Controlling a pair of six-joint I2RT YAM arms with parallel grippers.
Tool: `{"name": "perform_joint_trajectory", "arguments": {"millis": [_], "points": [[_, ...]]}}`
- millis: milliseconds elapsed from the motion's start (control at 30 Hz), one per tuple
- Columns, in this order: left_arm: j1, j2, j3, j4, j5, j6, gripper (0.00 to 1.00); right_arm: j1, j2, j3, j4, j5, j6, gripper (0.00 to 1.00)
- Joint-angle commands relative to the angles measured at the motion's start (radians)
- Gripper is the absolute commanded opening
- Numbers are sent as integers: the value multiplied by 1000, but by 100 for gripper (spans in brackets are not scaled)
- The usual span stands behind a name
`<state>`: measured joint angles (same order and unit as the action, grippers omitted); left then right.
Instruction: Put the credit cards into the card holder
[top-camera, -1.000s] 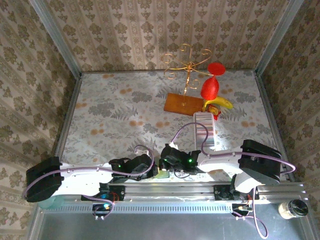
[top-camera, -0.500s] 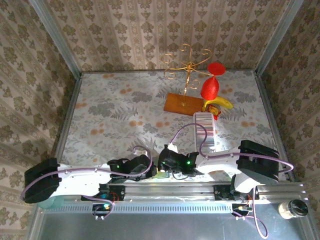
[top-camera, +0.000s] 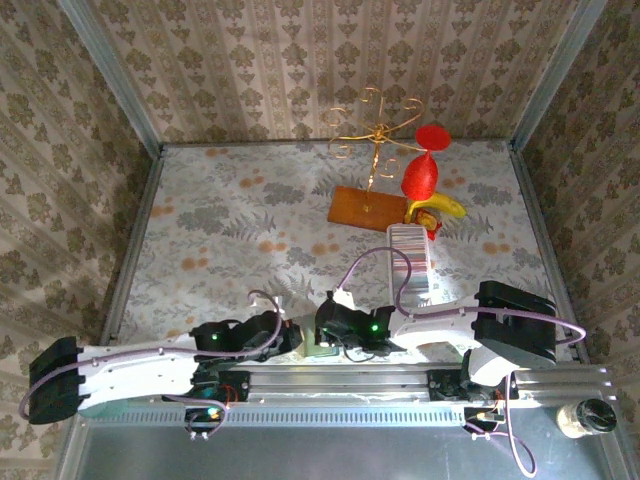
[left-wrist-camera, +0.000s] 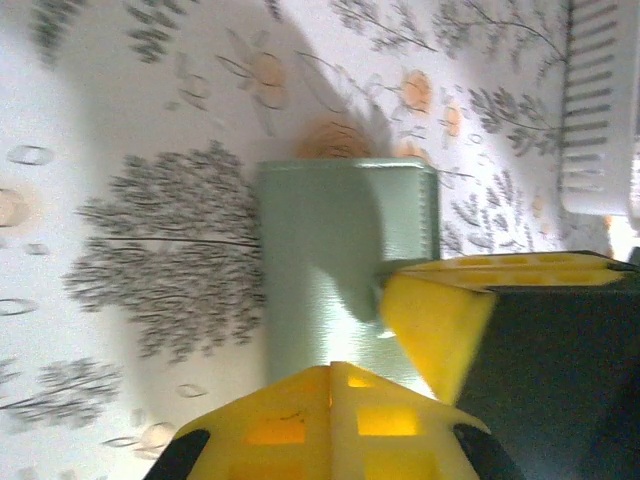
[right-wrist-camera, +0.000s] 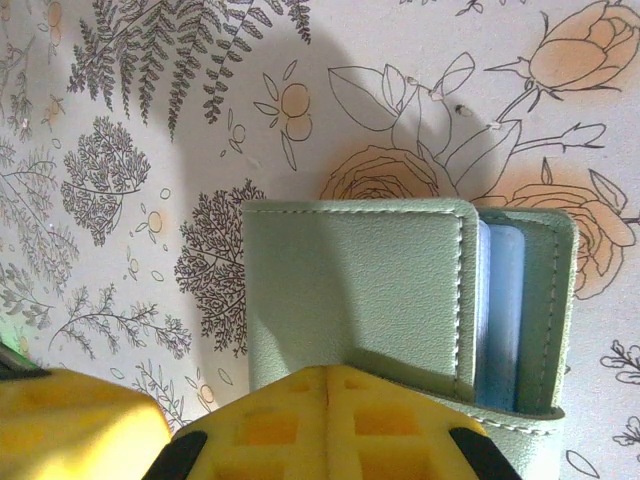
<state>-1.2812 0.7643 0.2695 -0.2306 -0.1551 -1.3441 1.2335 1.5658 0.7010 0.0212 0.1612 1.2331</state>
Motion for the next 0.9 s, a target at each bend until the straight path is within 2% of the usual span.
{"name": "perform_joint_trajectory", "arguments": {"millis": [0, 133, 200, 267, 333, 367, 400, 433, 567, 633, 733, 867], "points": [[24, -72, 49, -212, -79, 4, 10, 20, 19, -6, -234, 19, -55, 6], [125, -128, 125, -344, -73, 125, 23, 14, -48, 52, -208, 75, -105, 23], [194, -120, 177, -382, -58, 216, 35, 2, -82, 78, -202, 97, -139, 35], [290, -88, 243, -412, -33, 330, 46, -16, -121, 112, -206, 104, -186, 39], [407, -41, 315, -429, 10, 447, 64, -40, -160, 140, -228, 108, -228, 46], [480, -17, 354, -440, 39, 504, 75, -54, -192, 147, -239, 109, -246, 52], [534, 0, 383, -430, 66, 561, 92, -69, -225, 148, -247, 109, -270, 57], [604, 17, 413, -419, 86, 622, 100, -91, -261, 145, -256, 115, -306, 61], [833, 75, 494, -338, 116, 778, 100, -212, -446, 84, -264, 177, -456, 65], [938, 116, 527, -310, 116, 830, 100, -274, -549, 43, -234, 230, -550, 70], [1044, 151, 539, -254, 27, 864, 100, -335, -707, -40, -143, 331, -783, 77], [1103, 153, 461, -71, -169, 951, 100, -447, -869, -171, -11, 438, -1090, 81]]}}
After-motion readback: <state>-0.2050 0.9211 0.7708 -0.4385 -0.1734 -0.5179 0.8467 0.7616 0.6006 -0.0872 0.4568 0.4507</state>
